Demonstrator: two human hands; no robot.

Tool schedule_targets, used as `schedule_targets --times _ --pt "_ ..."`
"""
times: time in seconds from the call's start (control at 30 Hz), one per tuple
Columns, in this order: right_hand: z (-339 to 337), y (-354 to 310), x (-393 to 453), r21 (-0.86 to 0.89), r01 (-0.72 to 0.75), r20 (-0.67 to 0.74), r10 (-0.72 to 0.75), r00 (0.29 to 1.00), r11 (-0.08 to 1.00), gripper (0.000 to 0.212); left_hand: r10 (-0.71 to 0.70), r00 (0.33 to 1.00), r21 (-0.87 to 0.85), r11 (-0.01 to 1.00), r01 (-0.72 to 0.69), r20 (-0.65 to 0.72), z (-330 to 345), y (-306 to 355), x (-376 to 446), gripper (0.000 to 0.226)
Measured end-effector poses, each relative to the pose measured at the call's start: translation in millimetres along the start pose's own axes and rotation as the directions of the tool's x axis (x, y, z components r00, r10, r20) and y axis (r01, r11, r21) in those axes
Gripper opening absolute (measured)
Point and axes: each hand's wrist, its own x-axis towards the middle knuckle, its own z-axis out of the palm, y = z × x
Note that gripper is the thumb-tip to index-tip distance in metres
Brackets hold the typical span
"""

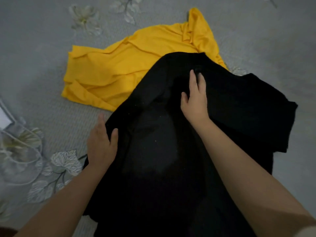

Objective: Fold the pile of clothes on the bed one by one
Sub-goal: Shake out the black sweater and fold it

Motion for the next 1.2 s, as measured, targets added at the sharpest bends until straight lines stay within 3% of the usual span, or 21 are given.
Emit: schedule_targets --times 0.13,0.27,0.37,0.43,0.5,0.57,0.6,0.63,0.73,0.8,0.83,0.9,1.0,1.07,1.13,1.2 --pt "37 4 -1 -0.064 0.004 0.383 0.021 0.924 0.998 0.07 -0.13 0.991 -0.103 0.987 0.126 -0.031 1 -8 8 0.061" --pt "46 8 -4 -0.076 -0.027 0.397 0.055 0.916 0.997 0.069 -0.183 0.983 -0.122 0.976 0.181 -0.003 -5 -10 13 0.059" --pt "39 12 -1 -0.017 -0.053 0.446 0.055 0.893 0.998 0.071 -0.141 0.984 -0.203 0.972 0.117 -0.107 -28 -6 36 0.057" --pt "35 13 -1 0.006 -0.075 0.478 0.063 0.876 0.997 0.071 -0.01 0.962 -0.147 0.989 -0.032 -0.272 -53 2 62 0.055" --pt "32 13 -3 0.018 -0.097 0.494 0.075 0.866 0.995 0.071 0.238 0.895 -0.023 0.964 -0.266 -0.378 -85 17 90 0.061" --pt "32 14 -3 0.018 -0.113 0.498 0.089 0.863 0.993 0.07 0.486 0.785 0.137 0.871 -0.472 -0.383 -108 26 109 0.06" --pt "32 14 -2 0.015 -0.122 0.495 0.099 0.863 0.992 0.069 0.55 0.757 0.19 0.834 -0.518 -0.352 -112 26 114 0.056" --pt "32 13 0 0.012 -0.127 0.489 0.105 0.866 0.992 0.069 0.559 0.771 0.206 0.829 -0.52 -0.304 -113 24 115 0.053" --pt "34 8 1 -0.016 -0.109 0.465 0.104 0.879 0.994 0.066 0.313 0.947 0.146 0.943 -0.299 -0.078 -92 -6 96 0.056" --pt "39 5 0 -0.17 -0.054 0.426 0.123 0.896 0.984 0.064 0.054 0.997 0.081 0.995 -0.058 0.045 -73 -37 80 0.062" --pt "43 5 -3 -0.278 -0.018 0.401 0.133 0.906 0.961 0.063 -0.023 0.999 0.049 0.999 0.021 0.036 -68 -46 76 0.064" --pt "50 6 -8 -0.425 0.027 0.378 0.15 0.914 0.905 0.062 -0.044 0.996 0.086 0.995 0.051 -0.084 -64 -55 75 0.064" --pt "59 7 -16 -0.473 0.032 0.372 0.167 0.913 0.88 0.061 -0.115 0.945 0.164 0.971 0.172 -0.305 -61 -60 79 0.068" --pt "62 10 -17 -0.472 0.017 0.361 0.175 0.916 0.882 0.06 -0.254 0.886 0.112 0.941 0.318 -0.388 -65 -65 85 0.077" --pt "64 12 -17 -0.472 0.02 0.362 0.173 0.916 0.882 0.06 -0.423 0.835 -0.001 0.892 0.452 -0.353 -69 -71 92 0.09" --pt "66 12 -16 -0.47 0.033 0.369 0.163 0.915 0.882 0.06 -0.505 0.827 -0.101 0.862 0.497 -0.248 -70 -77 99 0.097"
